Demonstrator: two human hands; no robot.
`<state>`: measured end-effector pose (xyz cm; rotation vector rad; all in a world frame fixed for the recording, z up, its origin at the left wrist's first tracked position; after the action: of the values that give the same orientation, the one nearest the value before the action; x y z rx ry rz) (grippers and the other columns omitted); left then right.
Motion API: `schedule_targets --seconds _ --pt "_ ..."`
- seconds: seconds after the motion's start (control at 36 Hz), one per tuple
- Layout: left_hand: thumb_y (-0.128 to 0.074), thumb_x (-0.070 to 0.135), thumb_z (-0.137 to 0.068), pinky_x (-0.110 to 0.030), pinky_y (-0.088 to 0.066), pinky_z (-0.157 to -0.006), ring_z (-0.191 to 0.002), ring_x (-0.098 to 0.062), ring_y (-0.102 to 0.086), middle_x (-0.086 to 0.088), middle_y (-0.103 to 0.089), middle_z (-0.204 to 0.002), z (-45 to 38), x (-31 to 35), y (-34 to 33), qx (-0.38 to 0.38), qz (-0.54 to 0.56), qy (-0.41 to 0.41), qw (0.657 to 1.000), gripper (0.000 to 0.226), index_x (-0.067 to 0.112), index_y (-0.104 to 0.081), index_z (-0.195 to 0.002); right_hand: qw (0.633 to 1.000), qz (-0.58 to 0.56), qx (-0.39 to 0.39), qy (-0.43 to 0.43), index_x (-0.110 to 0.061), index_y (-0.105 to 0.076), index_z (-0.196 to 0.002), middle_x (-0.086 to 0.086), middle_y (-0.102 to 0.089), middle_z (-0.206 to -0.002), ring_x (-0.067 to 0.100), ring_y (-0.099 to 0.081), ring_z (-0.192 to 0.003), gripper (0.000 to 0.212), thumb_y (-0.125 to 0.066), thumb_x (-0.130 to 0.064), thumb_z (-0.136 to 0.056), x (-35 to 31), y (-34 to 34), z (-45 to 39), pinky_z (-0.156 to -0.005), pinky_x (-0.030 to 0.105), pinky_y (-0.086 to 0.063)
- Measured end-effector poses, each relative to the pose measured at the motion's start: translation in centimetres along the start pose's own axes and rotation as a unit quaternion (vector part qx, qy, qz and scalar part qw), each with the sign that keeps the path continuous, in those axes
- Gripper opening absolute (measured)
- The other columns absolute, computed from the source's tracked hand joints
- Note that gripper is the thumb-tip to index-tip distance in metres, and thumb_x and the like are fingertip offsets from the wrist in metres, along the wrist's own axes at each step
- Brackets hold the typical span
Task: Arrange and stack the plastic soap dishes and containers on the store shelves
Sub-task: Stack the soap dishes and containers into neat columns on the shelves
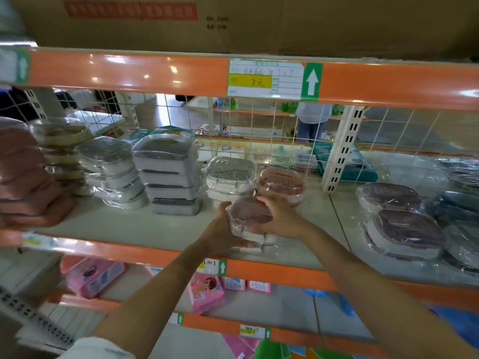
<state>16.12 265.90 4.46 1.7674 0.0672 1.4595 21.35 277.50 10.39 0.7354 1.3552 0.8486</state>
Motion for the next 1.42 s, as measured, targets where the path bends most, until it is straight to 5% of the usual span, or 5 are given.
schedule_targets --seconds 0.39,0.58,0.83,1.22,1.42 --pt "-0.092 0.026 -0.055 -0.014 -0.038 -0.093 -0.125 -0.015 -0.047 0.005 -0.045 -0.128 -0.9 3.8 -3.9 -0.043 0.036 -0.018 0.998 0.126 0.009 -0.004 -0.143 0.999 0.010 -0.014 -0.035 -0.032 -0.018 -0.150 0.002 -0.014 -0.153 0.026 -0.013 -0.141 0.096 -0.070 -0.059 -0.074 4.6 1.6 1.6 -0.116 0.049 -0.017" --pt "-0.078 0.077 -0.029 -0.056 -0.029 -0.111 -0.140 -0.030 -0.014 -0.009 -0.011 -0.152 -0.8 6.8 -3.8 0.041 -0.042 -0.075 0.995 0.159 0.012 0.002 -0.151 0.997 0.045 0.031 -0.058 -0.026 -0.019 -0.151 0.002 -0.021 -0.151 0.029 -0.017 -0.141 0.121 -0.058 -0.088 -0.055 7.2 5.6 3.7 -0.113 0.050 -0.024" --pt "-0.063 0.075 -0.060 -0.041 -0.031 -0.110 -0.133 -0.024 -0.032 -0.002 -0.032 -0.142 -0.9 15.1 -4.2 0.108 -0.237 -0.222 0.940 0.089 0.034 -0.040 -0.135 0.991 0.081 0.055 -0.090 -0.022 -0.028 -0.149 0.009 -0.025 -0.151 0.026 -0.024 -0.138 0.089 -0.068 -0.055 -0.076 13.1 11.2 9.4 -0.113 0.041 -0.026" --pt "-0.066 0.049 -0.078 -0.035 -0.039 -0.100 -0.124 -0.018 -0.042 0.004 -0.043 -0.133 -2.6 16.5 -9.7 0.045 -0.300 -0.171 0.937 0.059 0.024 -0.051 -0.129 0.965 0.192 -0.027 -0.179 -0.030 -0.001 -0.152 0.001 0.000 -0.159 0.028 -0.005 -0.145 0.116 -0.079 -0.049 -0.069 24.2 12.6 15.4 -0.117 0.051 -0.011" --pt "-0.062 0.040 -0.087 -0.038 -0.043 -0.097 -0.120 -0.025 -0.051 -0.003 -0.051 -0.136 -1.7 16.4 -8.0 0.060 -0.251 -0.149 0.954 0.053 0.017 -0.048 -0.133 0.968 0.184 0.043 -0.165 -0.023 -0.025 -0.143 0.004 -0.026 -0.149 0.025 -0.026 -0.135 0.104 -0.084 -0.047 -0.061 22.5 13.9 14.1 -0.110 0.048 -0.026"
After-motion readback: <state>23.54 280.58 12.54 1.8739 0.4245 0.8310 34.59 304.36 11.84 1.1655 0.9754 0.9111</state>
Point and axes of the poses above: each hand's wrist, its own z-axis away from the middle knuckle, its own y-axis out of the back of the hand, x = y × z, the point moved 10 cm from there along -z, towards the middle knuckle
